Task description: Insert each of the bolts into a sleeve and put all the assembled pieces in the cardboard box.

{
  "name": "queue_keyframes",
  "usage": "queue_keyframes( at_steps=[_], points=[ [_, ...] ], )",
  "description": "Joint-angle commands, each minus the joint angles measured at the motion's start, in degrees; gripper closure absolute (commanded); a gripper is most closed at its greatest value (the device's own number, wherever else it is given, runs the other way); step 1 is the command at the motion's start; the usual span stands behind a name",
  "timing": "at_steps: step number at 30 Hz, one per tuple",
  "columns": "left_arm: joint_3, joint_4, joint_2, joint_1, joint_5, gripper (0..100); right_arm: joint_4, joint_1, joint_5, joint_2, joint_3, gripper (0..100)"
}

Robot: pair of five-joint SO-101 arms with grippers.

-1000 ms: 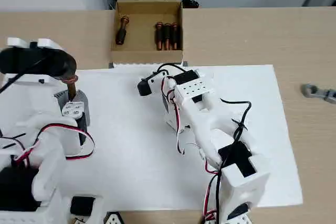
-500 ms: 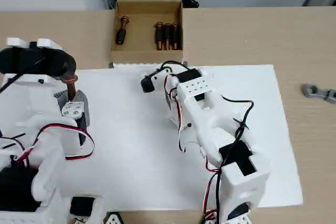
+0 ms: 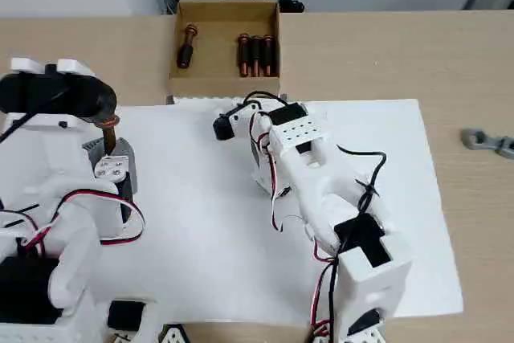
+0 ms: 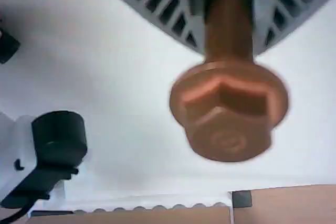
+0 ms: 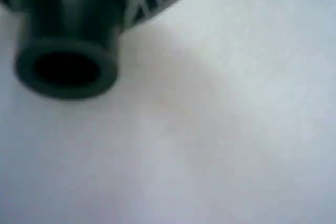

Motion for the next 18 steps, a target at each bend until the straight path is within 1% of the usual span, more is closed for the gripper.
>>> queue_keyframes(
  at_steps=[1,4,7,11,14,16,18],
  points=[
    [0.0,-3.4,-0.7,0.4,-0.2,99,1.0,0.3,0.0,-7.3,-0.5,98.7],
    [0.0,-5.1,-0.8,0.4,-0.3,99,1.5,0.6,0.0,-14.6,-0.4,98.8],
    [0.0,-5.5,-0.4,0.4,-0.1,99,5.1,0.3,0.0,-21.9,-0.4,98.8],
    [2.0,-8.4,-0.7,0.4,0.0,99,10.0,0.5,-4.4,-32.0,-0.4,98.8],
    [6.7,-13.2,-0.7,0.5,0.1,99,11.1,0.4,-8.7,-40.6,-0.1,98.7],
    [10.9,-17.8,-0.7,1.0,0.3,99,8.2,-0.5,-12.1,-46.9,2.0,98.7],
    [14.8,-24.8,-0.8,2.1,2.4,99,4.2,-2.3,-14.9,-53.8,7.1,98.7]
  ],
)
